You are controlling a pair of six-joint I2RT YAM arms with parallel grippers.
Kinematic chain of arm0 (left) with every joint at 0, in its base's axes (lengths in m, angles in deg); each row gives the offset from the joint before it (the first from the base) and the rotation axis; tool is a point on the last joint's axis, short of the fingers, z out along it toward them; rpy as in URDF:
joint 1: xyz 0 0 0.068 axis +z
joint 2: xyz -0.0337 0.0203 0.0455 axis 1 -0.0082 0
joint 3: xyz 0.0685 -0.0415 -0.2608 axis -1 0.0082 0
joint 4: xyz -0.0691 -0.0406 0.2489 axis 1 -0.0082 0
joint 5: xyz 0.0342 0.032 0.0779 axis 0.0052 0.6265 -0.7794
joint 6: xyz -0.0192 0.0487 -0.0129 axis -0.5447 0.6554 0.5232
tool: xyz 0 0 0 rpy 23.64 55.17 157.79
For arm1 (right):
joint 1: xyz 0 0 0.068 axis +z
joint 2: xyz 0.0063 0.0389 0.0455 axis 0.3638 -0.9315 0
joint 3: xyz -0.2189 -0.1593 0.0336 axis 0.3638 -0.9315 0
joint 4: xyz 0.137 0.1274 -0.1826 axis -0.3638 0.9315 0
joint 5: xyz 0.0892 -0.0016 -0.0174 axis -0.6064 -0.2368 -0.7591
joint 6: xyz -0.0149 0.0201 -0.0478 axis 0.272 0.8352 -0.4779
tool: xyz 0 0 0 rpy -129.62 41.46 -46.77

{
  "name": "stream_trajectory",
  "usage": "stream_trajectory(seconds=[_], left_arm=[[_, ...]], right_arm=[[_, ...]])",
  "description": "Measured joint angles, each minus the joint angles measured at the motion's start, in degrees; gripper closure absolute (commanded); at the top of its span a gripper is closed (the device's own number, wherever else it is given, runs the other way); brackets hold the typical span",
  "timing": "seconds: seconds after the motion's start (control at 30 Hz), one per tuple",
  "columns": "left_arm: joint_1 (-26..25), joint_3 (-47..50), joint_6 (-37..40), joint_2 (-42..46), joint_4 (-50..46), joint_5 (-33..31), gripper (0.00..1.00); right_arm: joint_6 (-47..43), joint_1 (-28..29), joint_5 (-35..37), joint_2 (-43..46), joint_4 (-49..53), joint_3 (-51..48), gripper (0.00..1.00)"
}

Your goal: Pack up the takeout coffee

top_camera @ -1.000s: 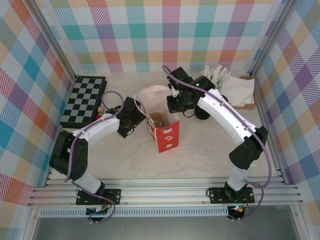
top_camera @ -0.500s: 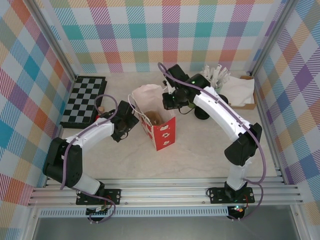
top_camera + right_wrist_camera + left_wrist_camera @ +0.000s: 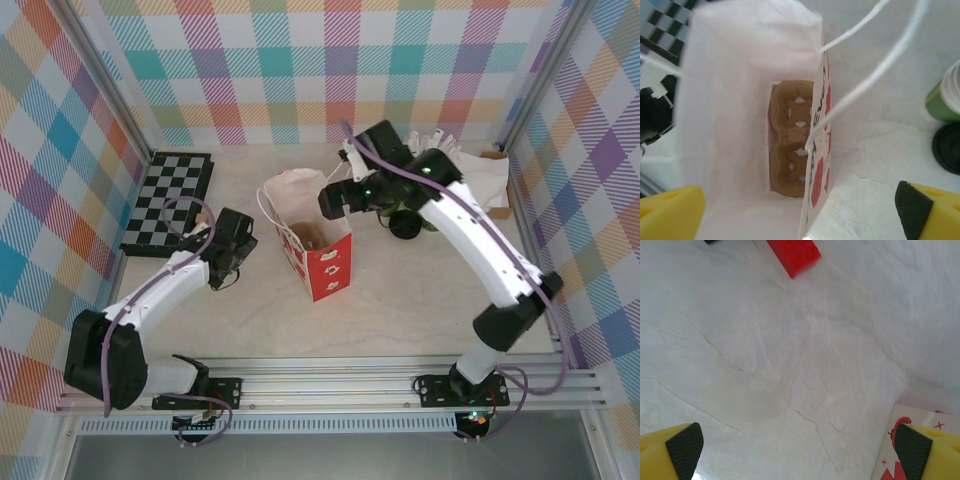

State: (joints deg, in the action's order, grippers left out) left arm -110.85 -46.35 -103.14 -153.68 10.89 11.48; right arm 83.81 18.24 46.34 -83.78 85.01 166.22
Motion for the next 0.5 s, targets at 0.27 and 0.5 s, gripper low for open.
stream_trajectory(seconds=[0.27, 0.5], left_arm=[[0.24, 4.55, 4.92, 18.32, 3.56, -2.73, 0.0], [0.26, 3.96, 17.35, 32.2, 8.9, -0.52, 0.0]], right_arm=[[0.33, -17.05, -1.68, 20.57, -8.17, -19.15, 0.0], [3.13, -33.77, -4.63, 19.1, -13.77, -33.0, 0.0]])
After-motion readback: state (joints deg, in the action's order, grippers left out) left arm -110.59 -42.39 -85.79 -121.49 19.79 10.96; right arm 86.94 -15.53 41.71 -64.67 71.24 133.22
